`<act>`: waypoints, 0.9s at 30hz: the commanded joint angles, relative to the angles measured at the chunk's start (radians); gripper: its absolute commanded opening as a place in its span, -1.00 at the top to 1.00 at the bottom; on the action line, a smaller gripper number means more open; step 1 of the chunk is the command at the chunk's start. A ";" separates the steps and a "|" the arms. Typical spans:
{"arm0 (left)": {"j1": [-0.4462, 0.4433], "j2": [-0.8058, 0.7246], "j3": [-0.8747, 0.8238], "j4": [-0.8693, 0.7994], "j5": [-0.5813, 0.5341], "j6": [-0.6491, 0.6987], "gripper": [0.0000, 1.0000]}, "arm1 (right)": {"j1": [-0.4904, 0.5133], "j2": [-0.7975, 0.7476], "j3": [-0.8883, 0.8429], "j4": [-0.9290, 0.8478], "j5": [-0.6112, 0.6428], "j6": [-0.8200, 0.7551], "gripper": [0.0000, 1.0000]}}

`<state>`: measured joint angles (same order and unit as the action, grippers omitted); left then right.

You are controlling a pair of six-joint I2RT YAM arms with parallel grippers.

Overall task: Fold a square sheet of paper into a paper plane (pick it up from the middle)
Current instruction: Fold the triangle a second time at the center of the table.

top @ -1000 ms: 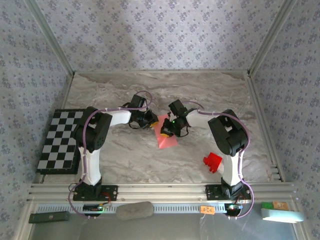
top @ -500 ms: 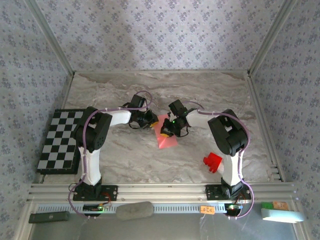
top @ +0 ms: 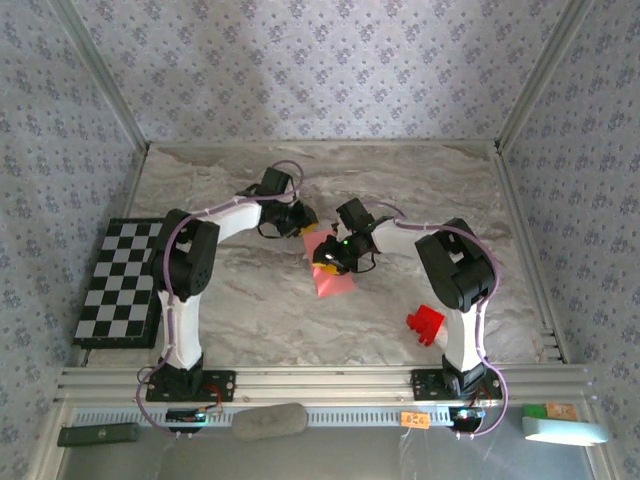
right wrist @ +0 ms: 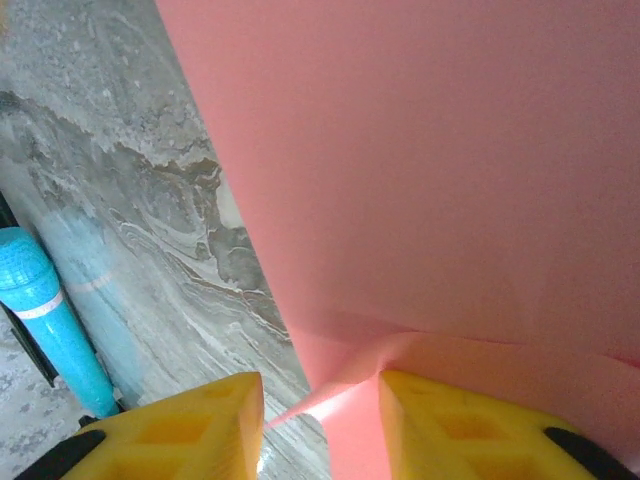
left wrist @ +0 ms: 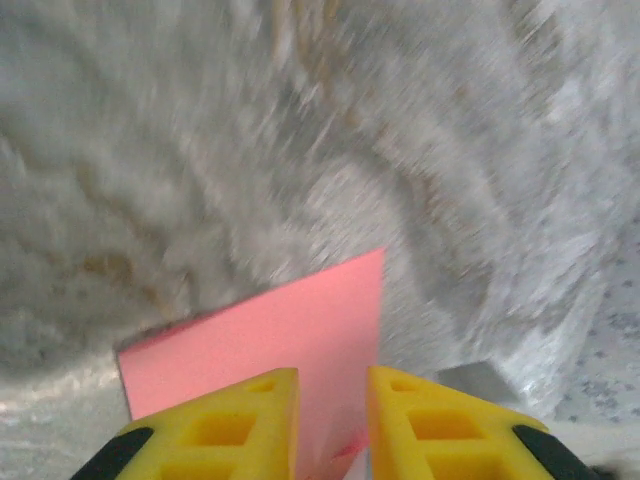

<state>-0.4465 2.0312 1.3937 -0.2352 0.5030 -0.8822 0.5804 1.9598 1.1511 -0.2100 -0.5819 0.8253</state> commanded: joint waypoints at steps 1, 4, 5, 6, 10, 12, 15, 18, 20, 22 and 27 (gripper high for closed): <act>0.036 -0.048 0.041 -0.068 -0.025 0.029 0.47 | -0.002 0.061 -0.021 -0.064 0.069 0.004 0.15; 0.054 -0.093 0.019 -0.070 -0.043 0.029 0.42 | -0.003 0.062 -0.021 -0.062 0.068 0.003 0.09; 0.057 -0.109 0.004 -0.069 -0.049 0.029 0.42 | -0.003 0.060 -0.021 -0.063 0.068 0.003 0.08; 0.058 -0.125 -0.012 -0.065 -0.054 0.029 0.42 | -0.004 0.060 -0.022 -0.060 0.068 0.002 0.08; 0.054 -0.180 -0.095 -0.043 -0.050 0.023 0.46 | -0.008 0.060 -0.031 -0.060 0.069 0.010 0.11; 0.048 -0.203 -0.140 -0.029 -0.047 0.011 0.51 | -0.009 0.060 -0.033 -0.064 0.076 0.010 0.17; 0.024 -0.231 -0.207 -0.008 -0.041 -0.004 0.61 | -0.009 0.063 -0.033 -0.070 0.079 0.010 0.33; -0.006 -0.249 -0.253 -0.004 -0.042 -0.007 0.71 | -0.009 0.066 -0.030 -0.081 0.085 0.011 0.56; -0.027 -0.259 -0.276 -0.005 -0.063 0.004 0.77 | -0.010 0.069 -0.021 -0.101 0.090 0.009 0.69; -0.045 -0.259 -0.285 -0.024 -0.090 0.038 0.84 | -0.008 0.071 -0.016 -0.112 0.094 0.008 0.79; -0.090 -0.249 -0.303 -0.032 -0.094 0.058 0.97 | -0.003 0.079 -0.008 -0.128 0.099 0.009 0.93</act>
<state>-0.5182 1.8210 1.1000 -0.2626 0.4252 -0.8558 0.5739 1.9759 1.1564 -0.2356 -0.5659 0.8337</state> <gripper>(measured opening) 0.042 0.056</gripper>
